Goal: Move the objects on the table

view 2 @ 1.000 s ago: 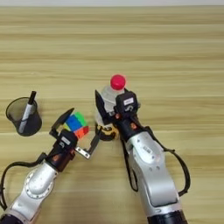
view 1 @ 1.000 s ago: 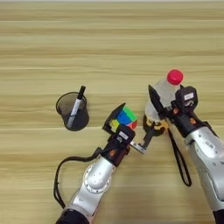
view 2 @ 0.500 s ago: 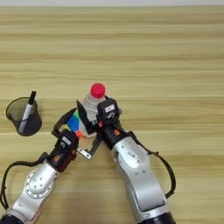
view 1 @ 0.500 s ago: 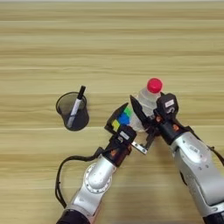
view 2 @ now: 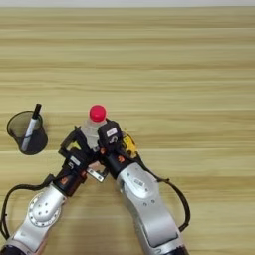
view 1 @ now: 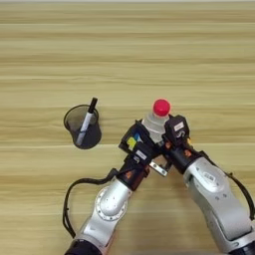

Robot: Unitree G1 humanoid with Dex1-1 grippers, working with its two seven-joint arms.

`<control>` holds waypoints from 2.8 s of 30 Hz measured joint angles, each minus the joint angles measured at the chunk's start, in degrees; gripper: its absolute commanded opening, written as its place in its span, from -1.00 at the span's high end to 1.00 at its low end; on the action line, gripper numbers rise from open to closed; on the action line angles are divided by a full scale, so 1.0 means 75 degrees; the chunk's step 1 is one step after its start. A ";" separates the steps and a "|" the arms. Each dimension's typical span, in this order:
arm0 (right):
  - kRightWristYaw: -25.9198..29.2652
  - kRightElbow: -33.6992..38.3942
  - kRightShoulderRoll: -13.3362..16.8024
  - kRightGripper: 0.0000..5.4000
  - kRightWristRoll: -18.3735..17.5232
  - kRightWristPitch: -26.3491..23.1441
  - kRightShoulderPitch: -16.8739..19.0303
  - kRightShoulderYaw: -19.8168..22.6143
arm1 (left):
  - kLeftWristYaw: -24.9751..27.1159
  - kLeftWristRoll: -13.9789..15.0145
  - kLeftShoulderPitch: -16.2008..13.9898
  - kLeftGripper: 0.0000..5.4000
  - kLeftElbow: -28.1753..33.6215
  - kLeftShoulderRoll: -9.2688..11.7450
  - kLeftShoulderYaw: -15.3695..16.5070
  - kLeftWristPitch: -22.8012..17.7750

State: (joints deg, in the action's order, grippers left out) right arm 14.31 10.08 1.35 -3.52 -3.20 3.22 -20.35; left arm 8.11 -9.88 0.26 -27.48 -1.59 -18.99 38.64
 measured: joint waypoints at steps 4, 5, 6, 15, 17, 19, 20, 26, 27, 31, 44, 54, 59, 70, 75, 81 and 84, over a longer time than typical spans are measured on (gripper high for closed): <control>0.0007 0.0048 0.0014 -0.21 0.0005 0.0002 0.0082 -0.0070 | -0.0052 0.0046 0.0003 -1.00 -0.0052 0.0004 0.0123 -0.0001; 0.0007 0.0058 0.0022 -0.21 0.0013 0.0002 0.0089 -0.0084 | -0.0067 0.0049 0.0008 -1.00 -0.0077 0.0002 0.0143 0.0000; 0.0008 0.0070 0.0025 -0.21 0.0025 0.0002 0.0095 -0.0107 | -0.0083 0.0056 0.0012 -1.00 -0.0110 0.0001 0.0184 0.0001; 0.0003 0.0134 0.0044 -0.21 0.0040 0.0002 0.0146 -0.0197 | -0.0154 0.0181 0.0068 -1.00 -0.0269 -0.0005 0.0306 0.0079; 0.0001 0.0152 0.0049 -0.21 0.0043 0.0002 0.0175 -0.0197 | -0.0148 0.0190 0.0071 -1.00 -0.0305 -0.0009 0.0308 0.0111; 0.0000 0.0175 0.0051 -0.21 0.0043 0.0002 0.0206 -0.0197 | -0.0139 0.0196 0.0076 -0.88 -0.0343 -0.0010 0.0313 0.0151; 0.0000 0.0178 0.0051 -0.21 0.0043 0.0002 0.0218 -0.0197 | -0.0119 0.0202 0.0092 -0.83 -0.0411 -0.0013 0.0320 0.0218; 0.0000 0.0186 0.0048 -0.20 0.0042 0.0002 0.0218 -0.0201 | 0.0002 0.0315 0.0104 -0.64 -0.0555 -0.0064 0.0329 0.0350; -0.0001 0.0187 0.0047 -0.20 0.0042 0.0003 0.0217 -0.0201 | 0.0011 0.0323 0.0104 -0.62 -0.0568 -0.0070 0.0328 0.0366; -0.0003 0.0187 0.0038 -0.20 0.0034 0.0004 0.0217 -0.0201 | 0.0048 0.0327 0.0104 -0.48 -0.0611 -0.0075 0.0328 0.0422; -0.0012 0.0188 0.0027 -0.20 0.0030 0.0030 0.0204 -0.0201 | 0.0148 0.0328 0.0103 -0.25 -0.0628 -0.0074 0.0345 0.0460; -0.0012 0.0184 0.0018 -0.26 0.0030 0.0031 0.0198 -0.0201 | 0.0180 0.0330 0.0104 -0.25 -0.0627 -0.0077 0.0372 0.0472; -0.0022 0.0172 0.0009 -0.47 0.0023 0.0038 0.0154 -0.0159 | 0.0189 0.0333 0.0103 -0.22 -0.0628 -0.0075 0.0418 0.0494; -0.0028 0.0168 -0.0021 -0.90 0.0012 0.0281 0.0149 -0.0012 | 0.0188 0.0349 0.0115 -0.16 -0.0635 -0.0089 0.0543 0.0581; -0.0012 0.0206 -0.0028 -1.00 -0.0018 0.0488 0.0156 0.0000 | 0.0185 0.0449 0.0114 -0.16 -0.0702 -0.0085 0.0644 0.0578; 0.0166 0.0473 -0.0301 -1.00 -0.0268 0.0942 0.0138 -0.0163 | 0.0144 0.0474 0.0200 -0.16 -0.0766 -0.0094 0.0688 0.0513; 0.0216 0.0587 -0.0311 -1.00 -0.0431 0.1169 0.0147 -0.0108 | 0.0142 0.0474 0.0202 -0.16 -0.0770 -0.0094 0.0694 0.0514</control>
State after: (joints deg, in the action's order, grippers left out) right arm 15.93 14.48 -0.99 -6.76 5.56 4.32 -21.17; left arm 9.18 -6.32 1.78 -33.25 -2.29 -13.78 42.50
